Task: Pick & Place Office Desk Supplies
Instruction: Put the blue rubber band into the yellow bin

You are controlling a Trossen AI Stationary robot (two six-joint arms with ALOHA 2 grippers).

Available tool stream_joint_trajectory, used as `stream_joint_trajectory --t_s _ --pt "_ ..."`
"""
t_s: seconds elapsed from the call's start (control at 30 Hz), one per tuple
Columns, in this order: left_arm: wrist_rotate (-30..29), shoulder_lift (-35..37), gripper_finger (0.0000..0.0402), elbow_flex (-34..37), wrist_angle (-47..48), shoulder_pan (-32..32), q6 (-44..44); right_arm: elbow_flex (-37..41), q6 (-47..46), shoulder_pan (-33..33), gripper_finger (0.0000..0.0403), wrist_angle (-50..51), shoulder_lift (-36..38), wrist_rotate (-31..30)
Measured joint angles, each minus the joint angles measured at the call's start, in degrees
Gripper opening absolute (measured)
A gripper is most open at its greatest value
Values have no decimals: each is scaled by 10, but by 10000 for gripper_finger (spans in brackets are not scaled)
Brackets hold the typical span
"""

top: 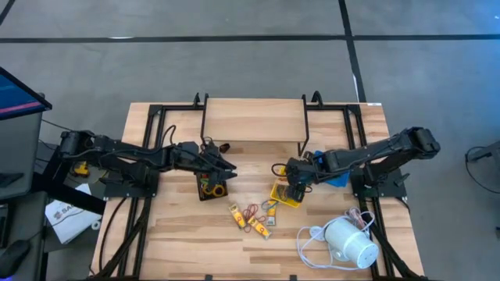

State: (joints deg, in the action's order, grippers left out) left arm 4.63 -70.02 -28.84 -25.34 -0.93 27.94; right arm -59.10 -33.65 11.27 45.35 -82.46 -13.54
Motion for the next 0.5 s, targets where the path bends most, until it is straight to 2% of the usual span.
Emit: stream_joint_trajectory --t_s 0.1,0.23,0.37,0.5 --pt "23 0 176 0 0 21 -36 -16 10 14 250 -70 1 32" --pt "18 -26 176 -4 -1 61 -70 -48 86 43 272 -160 1 66" --pt "16 -116 176 -49 10 81 -74 -79 121 56 275 -174 1 64" --pt "28 -226 176 -137 73 89 -94 -88 127 51 276 -163 1 60"
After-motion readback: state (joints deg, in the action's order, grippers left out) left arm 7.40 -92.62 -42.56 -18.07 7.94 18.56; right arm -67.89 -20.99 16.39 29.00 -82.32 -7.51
